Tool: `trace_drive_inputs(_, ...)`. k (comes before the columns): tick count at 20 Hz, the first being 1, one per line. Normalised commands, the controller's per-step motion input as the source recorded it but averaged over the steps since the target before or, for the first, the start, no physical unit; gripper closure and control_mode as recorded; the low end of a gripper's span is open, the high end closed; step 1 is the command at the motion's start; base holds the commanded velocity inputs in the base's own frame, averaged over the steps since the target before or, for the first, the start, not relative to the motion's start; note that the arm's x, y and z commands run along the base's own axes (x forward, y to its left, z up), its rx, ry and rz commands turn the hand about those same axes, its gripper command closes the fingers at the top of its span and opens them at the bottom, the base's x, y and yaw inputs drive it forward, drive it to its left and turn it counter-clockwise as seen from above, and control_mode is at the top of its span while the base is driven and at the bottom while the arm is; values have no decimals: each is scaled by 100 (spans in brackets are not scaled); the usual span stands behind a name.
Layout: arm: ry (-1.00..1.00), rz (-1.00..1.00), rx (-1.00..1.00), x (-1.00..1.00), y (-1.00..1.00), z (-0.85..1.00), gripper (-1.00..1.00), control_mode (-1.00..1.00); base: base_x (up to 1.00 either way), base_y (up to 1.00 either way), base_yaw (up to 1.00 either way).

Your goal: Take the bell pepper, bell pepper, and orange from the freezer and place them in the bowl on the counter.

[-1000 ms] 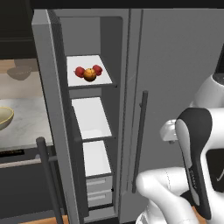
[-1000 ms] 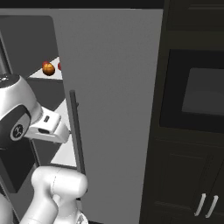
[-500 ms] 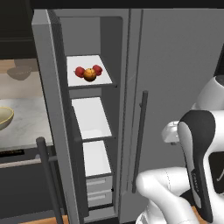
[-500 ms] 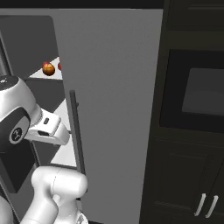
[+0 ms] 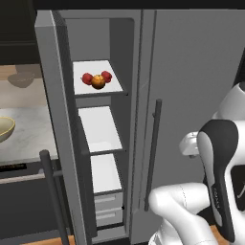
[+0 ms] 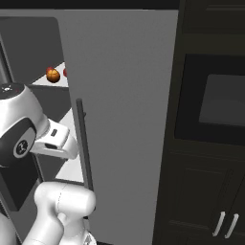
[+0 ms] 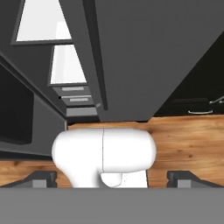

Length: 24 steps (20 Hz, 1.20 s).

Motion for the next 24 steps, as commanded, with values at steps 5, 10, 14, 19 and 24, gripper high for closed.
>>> trace_drive_inputs(5, 0, 0, 0, 0, -5, 0, -100, -100, 0, 0, 0)
trace_drive_inputs(10, 0, 0, 0, 0, 0, 0, -100, 100, 0, 0, 0)
trace_drive_inputs(14, 0, 0, 0, 0, 0, 0, -100, 100, 15, -2, -2)
trace_drive_inputs(19, 0, 0, 0, 0, 0, 0, -100, 100, 28, -5, -1)
trace_drive_inputs(24, 0, 0, 0, 0, 0, 0, -100, 100, 49, 0, -11)
